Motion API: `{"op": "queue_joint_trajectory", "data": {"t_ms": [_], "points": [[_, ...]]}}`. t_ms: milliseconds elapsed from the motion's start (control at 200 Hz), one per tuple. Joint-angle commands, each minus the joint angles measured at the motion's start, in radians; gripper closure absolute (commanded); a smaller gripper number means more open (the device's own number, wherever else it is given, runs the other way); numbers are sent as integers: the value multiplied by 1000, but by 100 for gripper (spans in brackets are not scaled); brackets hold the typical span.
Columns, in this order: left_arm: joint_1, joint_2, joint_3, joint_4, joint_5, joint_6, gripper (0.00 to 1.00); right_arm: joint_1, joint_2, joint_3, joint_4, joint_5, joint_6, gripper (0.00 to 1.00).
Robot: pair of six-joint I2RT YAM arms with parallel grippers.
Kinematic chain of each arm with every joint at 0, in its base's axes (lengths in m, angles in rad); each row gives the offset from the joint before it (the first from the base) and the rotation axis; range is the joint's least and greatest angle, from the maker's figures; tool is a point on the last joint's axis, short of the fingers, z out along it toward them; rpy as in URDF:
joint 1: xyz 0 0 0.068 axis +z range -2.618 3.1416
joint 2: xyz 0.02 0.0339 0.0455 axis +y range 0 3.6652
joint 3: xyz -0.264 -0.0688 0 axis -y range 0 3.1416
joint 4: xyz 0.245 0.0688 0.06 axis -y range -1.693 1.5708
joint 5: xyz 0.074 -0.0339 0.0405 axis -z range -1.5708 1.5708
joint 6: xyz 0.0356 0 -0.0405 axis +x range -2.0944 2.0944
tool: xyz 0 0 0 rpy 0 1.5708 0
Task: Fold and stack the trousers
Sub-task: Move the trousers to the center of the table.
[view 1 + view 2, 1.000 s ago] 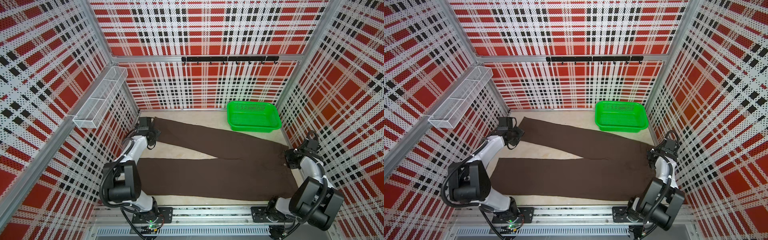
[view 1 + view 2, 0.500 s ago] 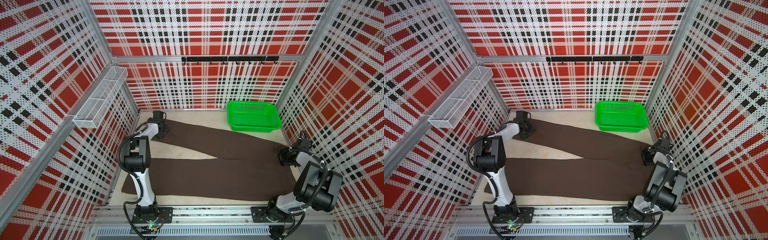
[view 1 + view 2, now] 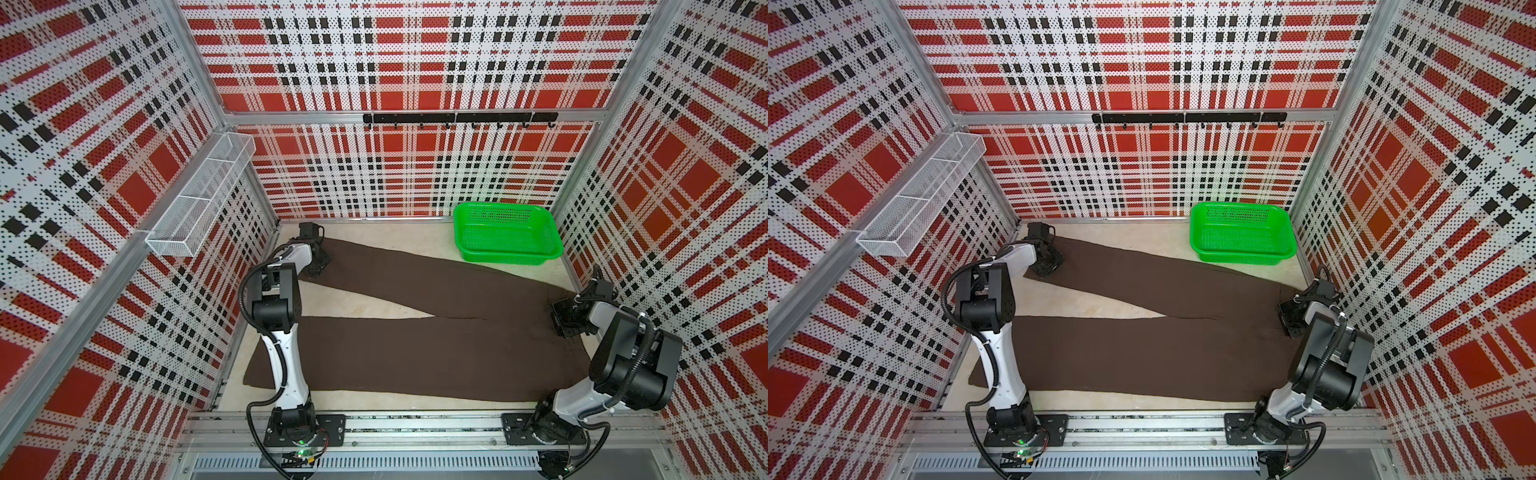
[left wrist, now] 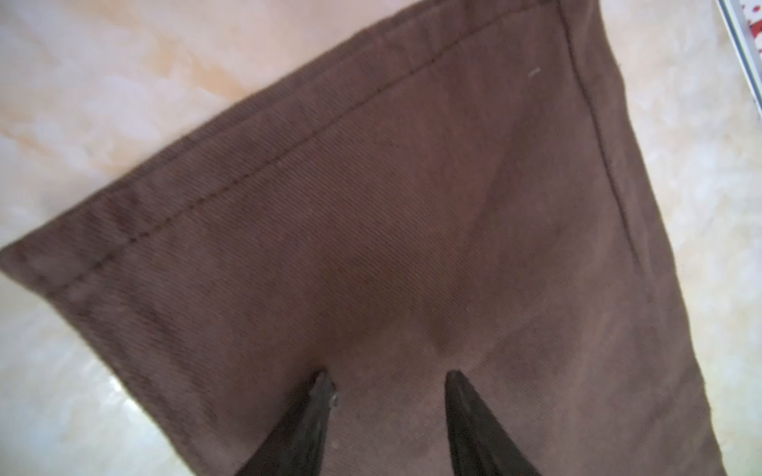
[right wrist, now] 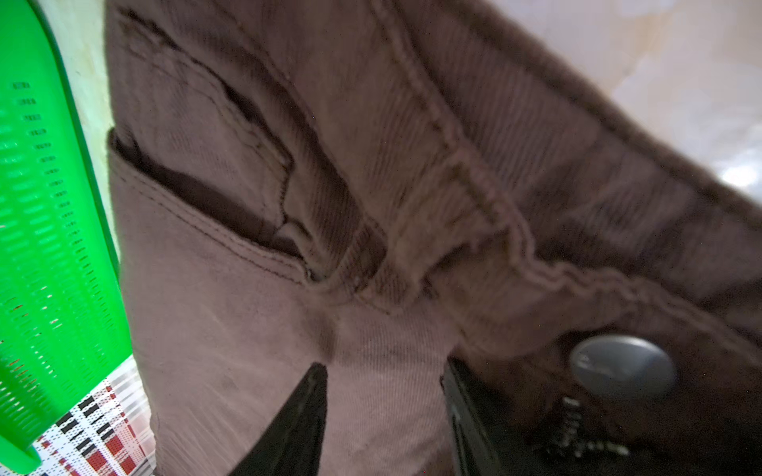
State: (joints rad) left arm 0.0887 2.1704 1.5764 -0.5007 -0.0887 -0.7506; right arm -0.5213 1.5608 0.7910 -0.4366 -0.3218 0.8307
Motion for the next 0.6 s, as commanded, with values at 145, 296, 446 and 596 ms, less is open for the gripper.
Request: {"op": "queue_joint_trajectory", "data": {"t_ms": [145,296,446,596], "points": [[68,-1,-143,-74,-26,48,49,4,-11,-22,-103,124,-39,49],[67,-40,-211,-69,-33,63,49,1,-34,-44,-143,173,-52,48],[88,-108,-303,-47,-35,66,49,-11,-85,-91,-162,191,-64,47],[109,-175,-349,-47,-31,78,49,-22,-140,-96,-186,190,-75,47]]}}
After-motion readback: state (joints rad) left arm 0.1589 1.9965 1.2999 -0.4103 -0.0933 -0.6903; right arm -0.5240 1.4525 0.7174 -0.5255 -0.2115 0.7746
